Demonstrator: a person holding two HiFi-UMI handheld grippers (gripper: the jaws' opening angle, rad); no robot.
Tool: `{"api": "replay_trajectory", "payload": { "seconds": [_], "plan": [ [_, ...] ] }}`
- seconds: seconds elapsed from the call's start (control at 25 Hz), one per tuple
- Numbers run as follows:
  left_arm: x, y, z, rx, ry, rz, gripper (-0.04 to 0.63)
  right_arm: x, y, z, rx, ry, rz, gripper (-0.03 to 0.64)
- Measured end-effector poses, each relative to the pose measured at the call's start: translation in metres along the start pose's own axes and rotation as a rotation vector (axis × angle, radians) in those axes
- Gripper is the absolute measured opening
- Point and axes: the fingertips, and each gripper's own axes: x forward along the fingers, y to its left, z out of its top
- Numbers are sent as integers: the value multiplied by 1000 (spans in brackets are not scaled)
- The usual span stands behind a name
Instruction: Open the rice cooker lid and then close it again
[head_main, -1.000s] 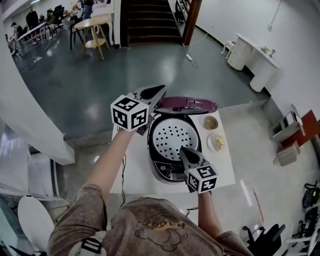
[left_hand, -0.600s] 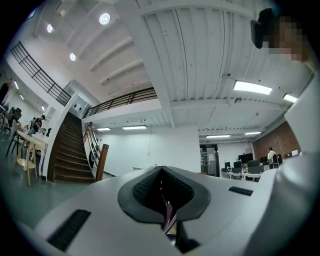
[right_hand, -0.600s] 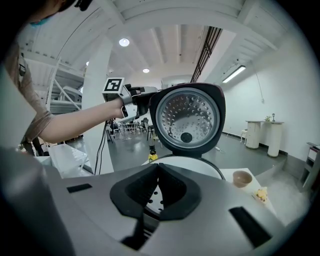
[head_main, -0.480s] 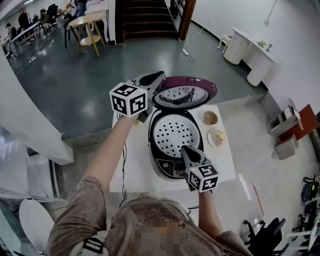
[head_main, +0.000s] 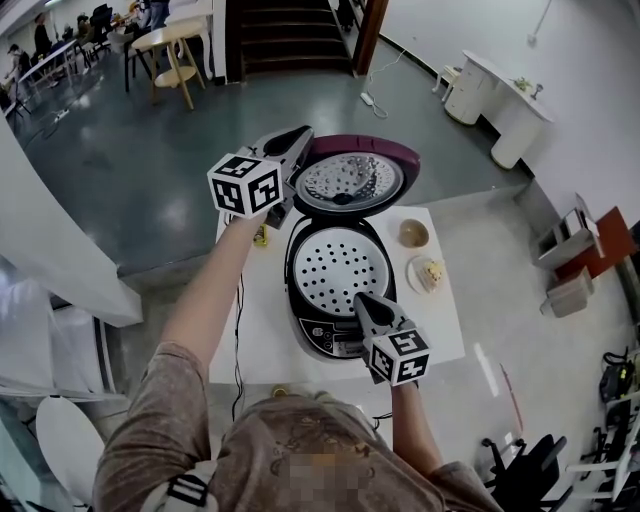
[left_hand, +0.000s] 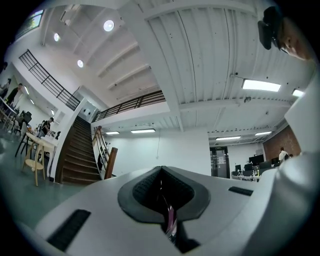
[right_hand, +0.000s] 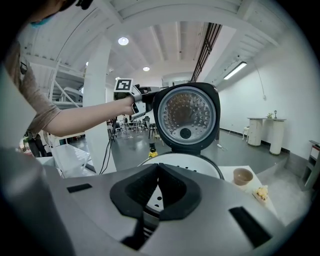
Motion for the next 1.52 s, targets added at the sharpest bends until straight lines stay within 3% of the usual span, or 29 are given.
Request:
{"api": "replay_trajectory", "payload": {
  "seconds": [0.48, 0.8, 1.12, 1.24, 1.36, 1.52],
  "plan": [
    [2, 3, -1, 55, 45, 5, 21, 0, -20, -2, 27, 8, 33, 3],
    [-16, 4, 18, 55, -25, 44, 21, 2, -31, -1, 28, 4, 58, 5],
    [-25, -9, 27, 78, -30, 12, 26, 5, -30, 5, 12, -7, 93, 5],
    [-23, -14, 26, 70, -8, -22, 150, 5, -30, 8, 11, -11, 101, 3],
    [-22, -17, 26, 55, -3, -50, 199, 4, -30, 10, 9, -14, 107, 4],
    [-18, -19, 14, -3, 24, -103, 331, 3, -33, 11, 11, -16, 108, 3]
  ]
}}
